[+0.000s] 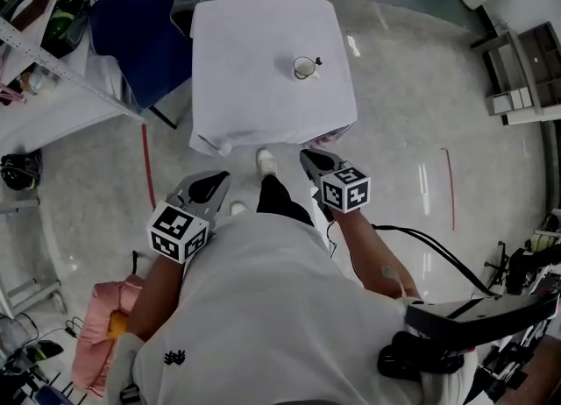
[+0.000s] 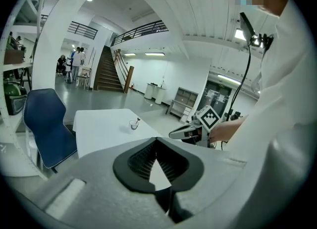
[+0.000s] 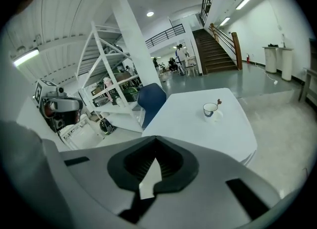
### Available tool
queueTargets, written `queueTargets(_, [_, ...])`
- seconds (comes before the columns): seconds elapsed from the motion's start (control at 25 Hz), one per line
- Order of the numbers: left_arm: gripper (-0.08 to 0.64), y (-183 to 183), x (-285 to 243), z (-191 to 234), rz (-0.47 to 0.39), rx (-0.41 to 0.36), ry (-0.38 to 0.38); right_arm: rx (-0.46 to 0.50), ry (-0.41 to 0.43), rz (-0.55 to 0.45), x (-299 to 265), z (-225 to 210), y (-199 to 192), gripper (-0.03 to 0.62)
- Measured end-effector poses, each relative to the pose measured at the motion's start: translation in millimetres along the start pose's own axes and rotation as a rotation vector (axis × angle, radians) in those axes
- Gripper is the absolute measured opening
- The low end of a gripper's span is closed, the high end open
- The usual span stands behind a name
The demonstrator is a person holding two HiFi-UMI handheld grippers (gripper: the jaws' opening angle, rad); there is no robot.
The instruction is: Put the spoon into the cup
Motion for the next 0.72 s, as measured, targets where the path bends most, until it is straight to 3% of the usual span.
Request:
queueTargets(0.32, [0.009, -10.3, 28.4, -9.5, -0.031, -0.004, -0.001, 0.095, 0.057, 0.008, 5.6, 63.1, -1.7, 0.008])
queueTargets(0.72, [0.009, -30.2, 59.1, -7.8, -0.042, 0.017, 0.036, 0.183, 0.105, 0.038, -6.5, 103.4, -8.6, 0.008])
Point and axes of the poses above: the fingertips, and each gripper's own axes: x backward along the fingers, z to its left, y out of its top, the point moved 1 cm from there along x, backward along the fingers, and after that the axes turned 9 degrees about y, right-handed, at the moved point
